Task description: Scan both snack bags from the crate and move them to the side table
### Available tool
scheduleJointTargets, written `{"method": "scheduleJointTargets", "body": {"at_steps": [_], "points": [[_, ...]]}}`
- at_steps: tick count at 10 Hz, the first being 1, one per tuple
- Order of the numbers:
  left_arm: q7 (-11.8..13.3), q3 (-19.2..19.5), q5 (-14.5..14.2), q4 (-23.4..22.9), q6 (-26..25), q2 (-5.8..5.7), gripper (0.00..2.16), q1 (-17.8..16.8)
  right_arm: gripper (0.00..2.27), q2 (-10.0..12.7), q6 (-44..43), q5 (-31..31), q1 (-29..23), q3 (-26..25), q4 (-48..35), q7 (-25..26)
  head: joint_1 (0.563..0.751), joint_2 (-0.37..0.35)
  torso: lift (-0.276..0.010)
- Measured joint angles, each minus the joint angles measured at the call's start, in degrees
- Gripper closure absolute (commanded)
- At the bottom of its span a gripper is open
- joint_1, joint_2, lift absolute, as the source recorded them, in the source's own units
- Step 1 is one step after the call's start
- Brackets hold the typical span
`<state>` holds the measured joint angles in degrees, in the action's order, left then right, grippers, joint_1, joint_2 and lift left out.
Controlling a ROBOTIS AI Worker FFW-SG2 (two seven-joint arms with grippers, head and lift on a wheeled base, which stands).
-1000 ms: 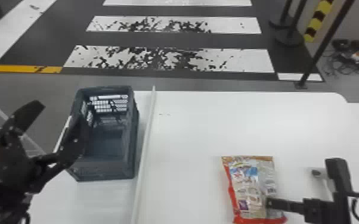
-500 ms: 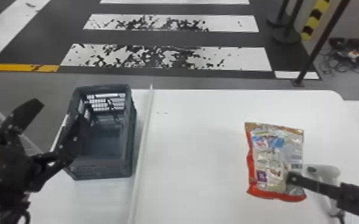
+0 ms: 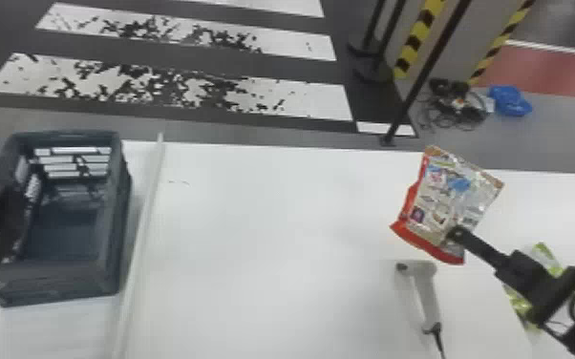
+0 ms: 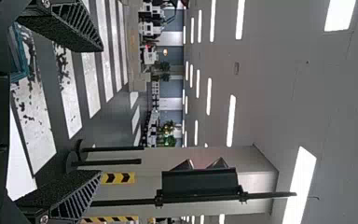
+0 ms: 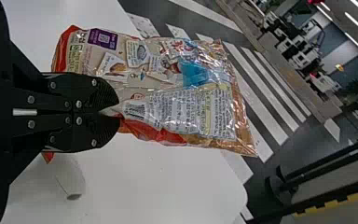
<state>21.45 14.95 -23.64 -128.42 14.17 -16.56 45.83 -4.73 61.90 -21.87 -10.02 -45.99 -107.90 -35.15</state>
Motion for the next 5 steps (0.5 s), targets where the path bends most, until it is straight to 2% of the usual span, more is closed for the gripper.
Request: {"method": "scheduleJointTargets", "body": {"at_steps": [2, 5], "points": [[0.2, 0.1, 0.0, 0.2, 0.3, 0.21, 0.06, 1.0, 2.25, -1.7, -12.5, 2.4, 3.4, -2.4, 9.0, 5.3, 0.695, -0.35, -0.029], [0.3, 0.5, 0.1, 0.0, 1.9, 0.3, 0.06, 2.5, 2.25, -6.1, -28.7, 5.1, 7.7, -6.2, 22.1, 13.1, 0.695, -0.35, -0.029]]}}
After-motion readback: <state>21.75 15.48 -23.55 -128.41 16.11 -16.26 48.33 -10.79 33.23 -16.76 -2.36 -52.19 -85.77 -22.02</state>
